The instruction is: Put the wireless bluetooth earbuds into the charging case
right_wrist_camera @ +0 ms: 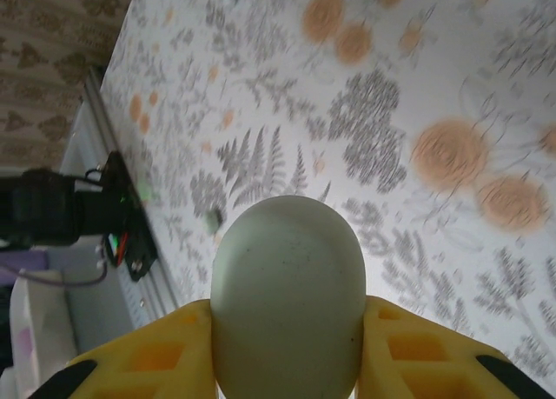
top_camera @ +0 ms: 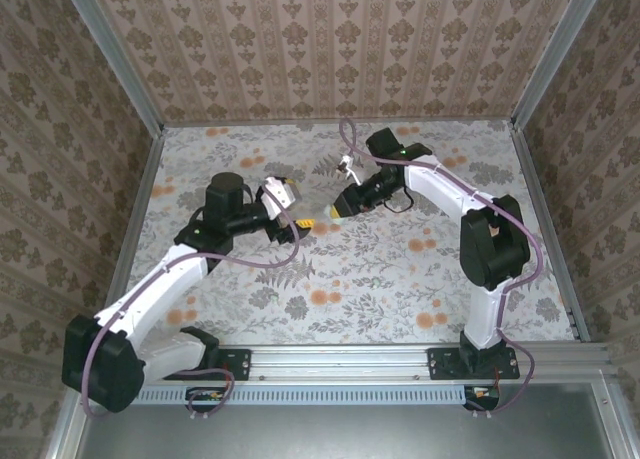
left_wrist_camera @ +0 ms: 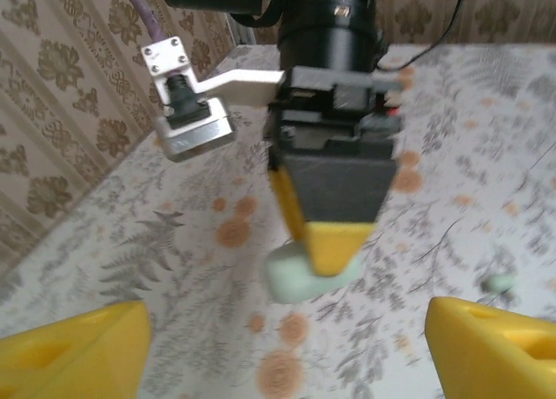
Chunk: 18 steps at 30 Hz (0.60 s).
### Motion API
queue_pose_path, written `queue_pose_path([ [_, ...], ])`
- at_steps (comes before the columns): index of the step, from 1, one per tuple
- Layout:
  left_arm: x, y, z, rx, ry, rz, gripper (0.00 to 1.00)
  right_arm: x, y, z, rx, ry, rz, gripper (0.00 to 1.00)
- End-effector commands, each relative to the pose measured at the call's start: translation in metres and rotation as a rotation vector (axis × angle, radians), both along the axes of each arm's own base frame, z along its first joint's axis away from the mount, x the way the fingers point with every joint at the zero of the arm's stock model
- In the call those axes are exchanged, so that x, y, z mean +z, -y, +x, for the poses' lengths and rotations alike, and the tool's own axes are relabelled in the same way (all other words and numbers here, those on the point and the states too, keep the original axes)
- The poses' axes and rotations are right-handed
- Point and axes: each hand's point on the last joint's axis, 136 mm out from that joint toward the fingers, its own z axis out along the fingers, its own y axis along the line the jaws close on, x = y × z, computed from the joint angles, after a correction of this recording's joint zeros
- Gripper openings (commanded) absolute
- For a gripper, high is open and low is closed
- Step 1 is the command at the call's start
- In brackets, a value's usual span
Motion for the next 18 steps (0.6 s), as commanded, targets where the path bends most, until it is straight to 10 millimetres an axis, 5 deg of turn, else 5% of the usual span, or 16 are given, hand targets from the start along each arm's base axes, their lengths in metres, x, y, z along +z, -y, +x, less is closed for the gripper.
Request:
queue_pose_path([
  [1, -0.004, 0.010, -0.003, -0.132, 0.139, 0.121, 0.81, 0.036, 0.002, -0.029, 0.083, -0.023, 0.084, 0.32],
  [5, -0.029, 0.028, -0.010, -0.192, 0.192, 0.264, 0.85, 0.049, 0.004, -0.042, 0.109, -0.030, 0.115, 0.32],
  [13, -0.056, 0.059, -0.015, -0.246, 0.295, 0.354, 0.89, 0.043, 0.008, -0.052, 0.112, -0.054, 0.095, 0.32],
  [18, -0.056, 0.067, -0.008, -0.252, 0.307, 0.342, 0.87, 0.042, 0.007, -0.051, 0.110, -0.048, 0.104, 0.31],
])
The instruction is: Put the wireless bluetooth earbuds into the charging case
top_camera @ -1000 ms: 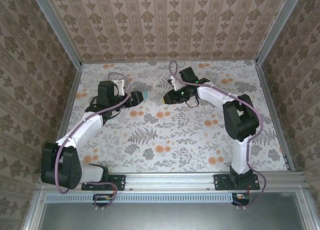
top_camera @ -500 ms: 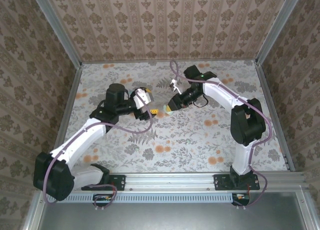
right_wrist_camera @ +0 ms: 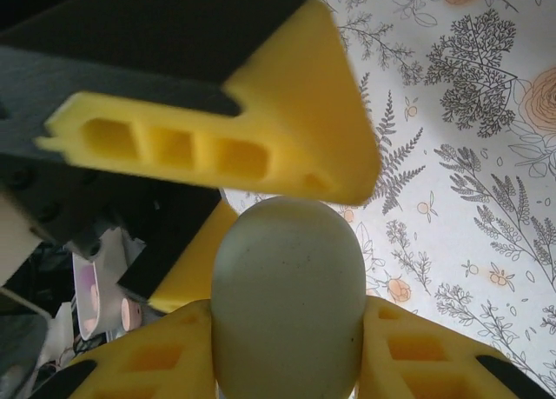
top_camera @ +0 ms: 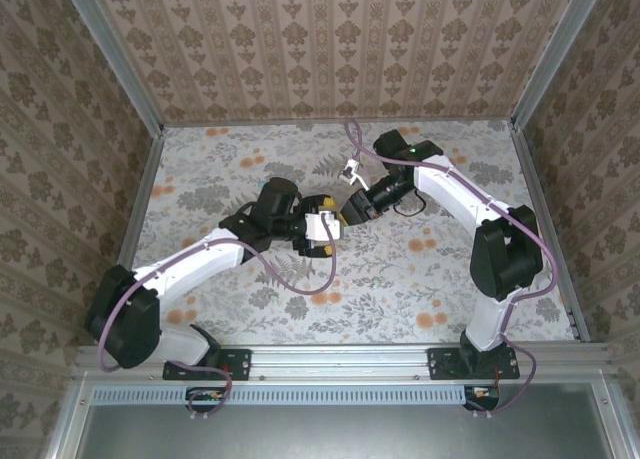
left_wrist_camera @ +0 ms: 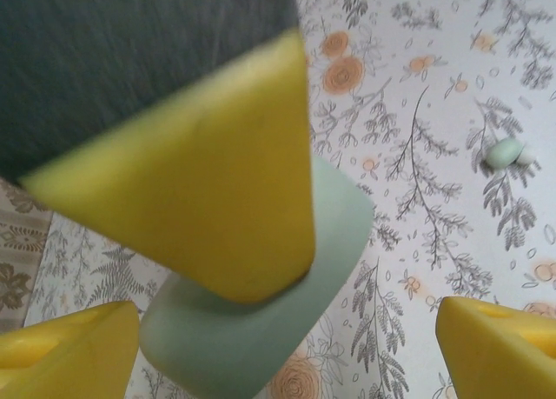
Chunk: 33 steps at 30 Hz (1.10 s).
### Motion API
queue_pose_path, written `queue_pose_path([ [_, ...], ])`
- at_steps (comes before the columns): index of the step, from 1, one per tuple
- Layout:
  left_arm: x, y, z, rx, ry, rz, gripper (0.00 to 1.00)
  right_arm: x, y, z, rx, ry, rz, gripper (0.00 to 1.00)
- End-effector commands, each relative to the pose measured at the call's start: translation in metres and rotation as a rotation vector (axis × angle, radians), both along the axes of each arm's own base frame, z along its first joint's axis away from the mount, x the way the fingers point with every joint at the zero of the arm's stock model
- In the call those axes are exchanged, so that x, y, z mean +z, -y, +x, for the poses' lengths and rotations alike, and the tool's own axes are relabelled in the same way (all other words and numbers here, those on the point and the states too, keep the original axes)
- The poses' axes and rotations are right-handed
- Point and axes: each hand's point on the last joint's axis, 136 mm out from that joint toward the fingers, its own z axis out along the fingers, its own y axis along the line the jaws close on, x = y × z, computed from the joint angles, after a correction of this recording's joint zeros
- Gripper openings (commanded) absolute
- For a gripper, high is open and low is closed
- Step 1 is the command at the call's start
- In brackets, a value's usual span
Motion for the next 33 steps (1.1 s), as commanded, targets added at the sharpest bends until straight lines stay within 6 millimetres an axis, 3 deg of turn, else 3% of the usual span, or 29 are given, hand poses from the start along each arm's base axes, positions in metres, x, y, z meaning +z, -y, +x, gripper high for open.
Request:
queue_pose_path([
  [1, 0.019, 0.008, 0.009, -0.023, 0.084, -0.030, 0.86, 0.009, 0.000, -0.010, 0.023, -0.018, 0.045, 0.31],
  [13, 0.034, 0.009, 0.013, -0.041, 0.055, -0.111, 0.71, 0.001, 0.000, -0.013, 0.030, -0.055, 0.026, 0.32],
  [27, 0.030, 0.019, 0.006, -0.100, 0.009, -0.119, 0.57, 0.009, -0.003, -0.007, 0.023, -0.041, 0.035, 0.35],
  [33, 0.031, 0.020, 0.001, -0.108, 0.011, -0.117, 0.45, 0.007, -0.003, -0.005, 0.020, -0.051, 0.027, 0.37],
])
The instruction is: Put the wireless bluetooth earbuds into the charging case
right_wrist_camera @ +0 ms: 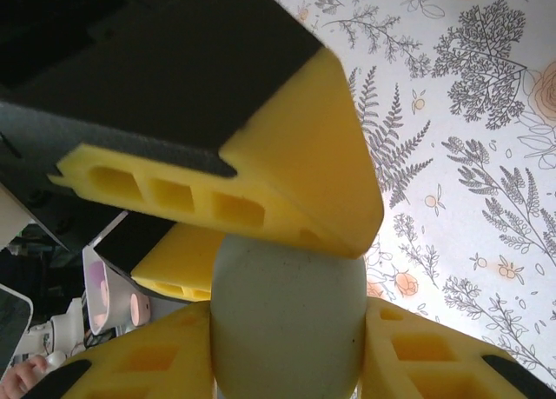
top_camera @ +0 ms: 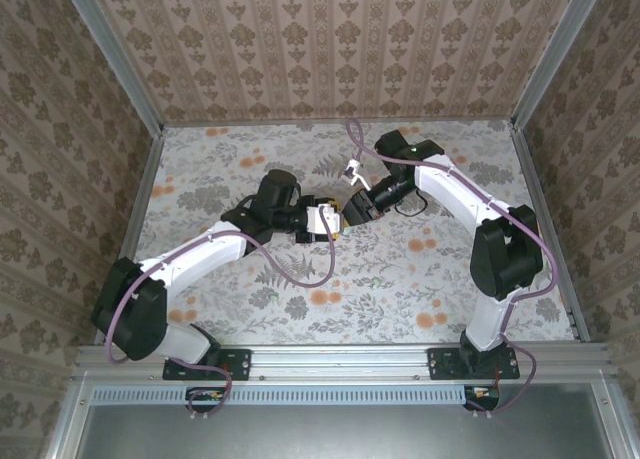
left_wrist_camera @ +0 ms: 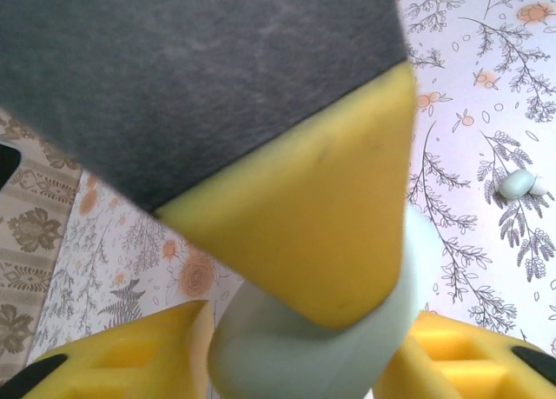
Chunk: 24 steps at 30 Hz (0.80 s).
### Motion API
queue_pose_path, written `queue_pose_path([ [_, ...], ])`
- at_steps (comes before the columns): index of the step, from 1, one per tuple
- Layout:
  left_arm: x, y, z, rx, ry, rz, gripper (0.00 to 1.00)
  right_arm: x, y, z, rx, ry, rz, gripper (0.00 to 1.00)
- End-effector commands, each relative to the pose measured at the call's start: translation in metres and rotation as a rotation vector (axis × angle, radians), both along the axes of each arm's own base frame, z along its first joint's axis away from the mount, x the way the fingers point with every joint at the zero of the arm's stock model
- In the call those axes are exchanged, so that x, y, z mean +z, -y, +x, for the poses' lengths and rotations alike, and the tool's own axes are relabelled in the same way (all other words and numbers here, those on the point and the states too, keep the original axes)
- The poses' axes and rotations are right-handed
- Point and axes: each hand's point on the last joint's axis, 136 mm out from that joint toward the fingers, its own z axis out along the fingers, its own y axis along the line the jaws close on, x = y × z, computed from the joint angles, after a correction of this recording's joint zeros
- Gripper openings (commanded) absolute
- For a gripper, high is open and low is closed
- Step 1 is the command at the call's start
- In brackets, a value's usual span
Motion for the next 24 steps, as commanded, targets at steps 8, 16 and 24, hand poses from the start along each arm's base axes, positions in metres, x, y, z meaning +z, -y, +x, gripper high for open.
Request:
queue_pose_path([
  [8, 0.016, 0.005, -0.003, 0.019, -0.015, -0.041, 0.32, 0.010, -0.001, 0.010, -0.039, 0.024, -0.004, 0.53],
  [16, 0.013, -0.008, -0.005, 0.125, -0.152, -0.063, 0.28, 0.043, 0.027, 0.044, -0.244, 0.210, 0.000, 0.68],
  [24, 0.014, -0.025, 0.016, 0.334, -0.484, -0.187, 0.25, 0.078, 0.057, 0.058, -0.424, 0.394, 0.160, 0.71],
])
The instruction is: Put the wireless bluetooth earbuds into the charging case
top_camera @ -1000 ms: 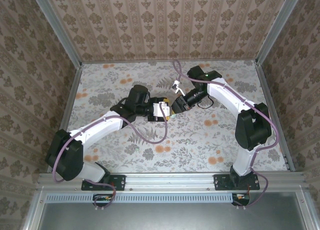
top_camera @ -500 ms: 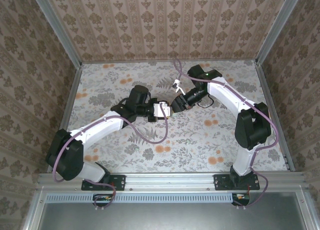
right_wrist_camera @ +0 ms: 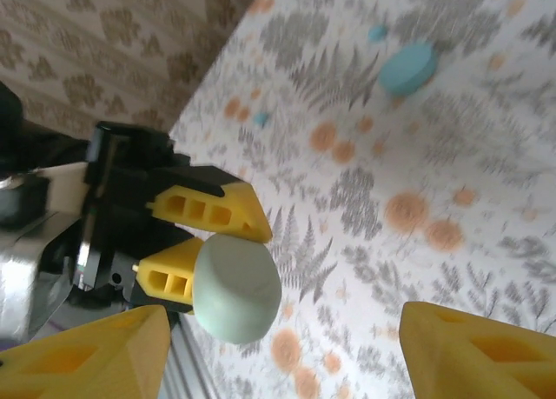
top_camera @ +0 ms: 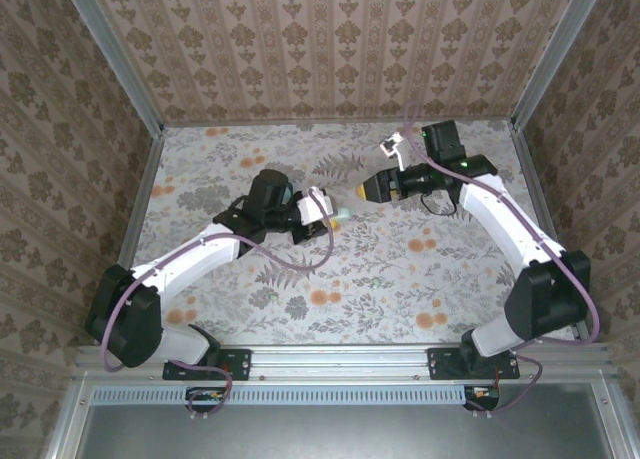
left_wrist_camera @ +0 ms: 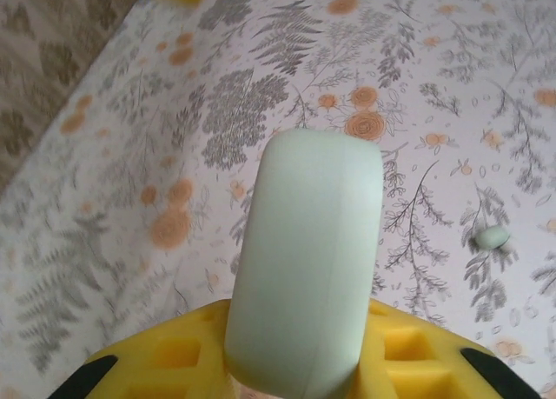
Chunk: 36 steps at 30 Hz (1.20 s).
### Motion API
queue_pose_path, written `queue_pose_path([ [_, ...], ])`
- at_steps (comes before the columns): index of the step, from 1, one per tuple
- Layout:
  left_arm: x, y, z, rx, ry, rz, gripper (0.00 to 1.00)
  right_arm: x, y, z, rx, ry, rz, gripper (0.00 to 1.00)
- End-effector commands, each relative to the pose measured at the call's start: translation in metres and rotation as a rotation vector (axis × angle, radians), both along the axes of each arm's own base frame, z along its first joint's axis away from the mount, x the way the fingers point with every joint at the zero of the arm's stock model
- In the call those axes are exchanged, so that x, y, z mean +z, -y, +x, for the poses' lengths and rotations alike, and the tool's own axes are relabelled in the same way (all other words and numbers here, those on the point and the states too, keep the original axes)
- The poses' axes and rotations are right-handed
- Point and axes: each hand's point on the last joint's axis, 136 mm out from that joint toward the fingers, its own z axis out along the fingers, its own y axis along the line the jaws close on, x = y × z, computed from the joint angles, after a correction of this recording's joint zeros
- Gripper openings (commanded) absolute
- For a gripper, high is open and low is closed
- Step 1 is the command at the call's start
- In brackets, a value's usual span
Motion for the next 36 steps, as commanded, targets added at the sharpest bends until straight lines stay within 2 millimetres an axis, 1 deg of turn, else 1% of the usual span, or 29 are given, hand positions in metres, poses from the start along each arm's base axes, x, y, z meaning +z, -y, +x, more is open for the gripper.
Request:
queue_pose_path([
  [1, 0.009, -0.008, 0.009, 0.125, -0.225, -0.113, 0.24, 0.014, 0.001, 0.009, -0.058, 0.104, 0.056, 0.72],
  [3, 0.015, -0.012, 0.016, 0.162, -0.330, -0.162, 0.23, 0.011, -0.001, 0.006, -0.061, 0.110, 0.090, 0.72],
  [6, 0.029, -0.012, 0.016, 0.121, -0.455, -0.236, 0.17, 0.022, -0.004, -0.002, -0.042, 0.171, 0.154, 0.73],
  [7, 0.035, -0.012, 0.015, 0.103, -0.484, -0.254, 0.16, 0.023, -0.006, -0.005, -0.032, 0.180, 0.163, 0.73],
  [10, 0.051, -0.010, 0.008, 0.042, -0.544, -0.288, 0.16, 0.028, -0.014, -0.010, 0.013, 0.219, 0.169, 0.74],
  [15, 0.074, -0.004, -0.005, -0.058, -0.631, -0.328, 0.16, 0.037, -0.036, -0.016, 0.106, 0.239, 0.186, 0.75],
  [16, 0.079, -0.003, -0.007, -0.076, -0.648, -0.338, 0.16, 0.032, -0.041, -0.014, 0.124, 0.219, 0.189, 0.75],
  [17, 0.084, -0.003, -0.009, -0.090, -0.662, -0.346, 0.16, 0.032, -0.046, -0.014, 0.140, 0.210, 0.195, 0.75],
  [21, 0.091, -0.002, -0.015, -0.119, -0.698, -0.356, 0.17, 0.040, -0.059, -0.018, 0.186, 0.217, 0.215, 0.75],
  [24, 0.093, -0.002, -0.016, -0.127, -0.707, -0.354, 0.17, 0.045, -0.065, -0.020, 0.203, 0.227, 0.226, 0.72],
  [28, 0.094, -0.002, -0.019, -0.136, -0.716, -0.353, 0.17, 0.047, -0.068, -0.020, 0.214, 0.217, 0.236, 0.62],
  [30, 0.095, -0.002, -0.020, -0.142, -0.717, -0.352, 0.17, 0.048, -0.069, -0.019, 0.217, 0.208, 0.243, 0.53],
  [32, 0.094, -0.002, -0.019, -0.141, -0.719, -0.348, 0.17, 0.048, -0.071, -0.017, 0.219, 0.196, 0.251, 0.40],
  [34, 0.093, -0.002, -0.019, -0.141, -0.721, -0.343, 0.19, 0.048, -0.072, -0.016, 0.212, 0.184, 0.259, 0.31],
  [36, 0.091, -0.003, -0.017, -0.132, -0.718, -0.340, 0.22, 0.047, -0.072, -0.012, 0.190, 0.165, 0.264, 0.25],
])
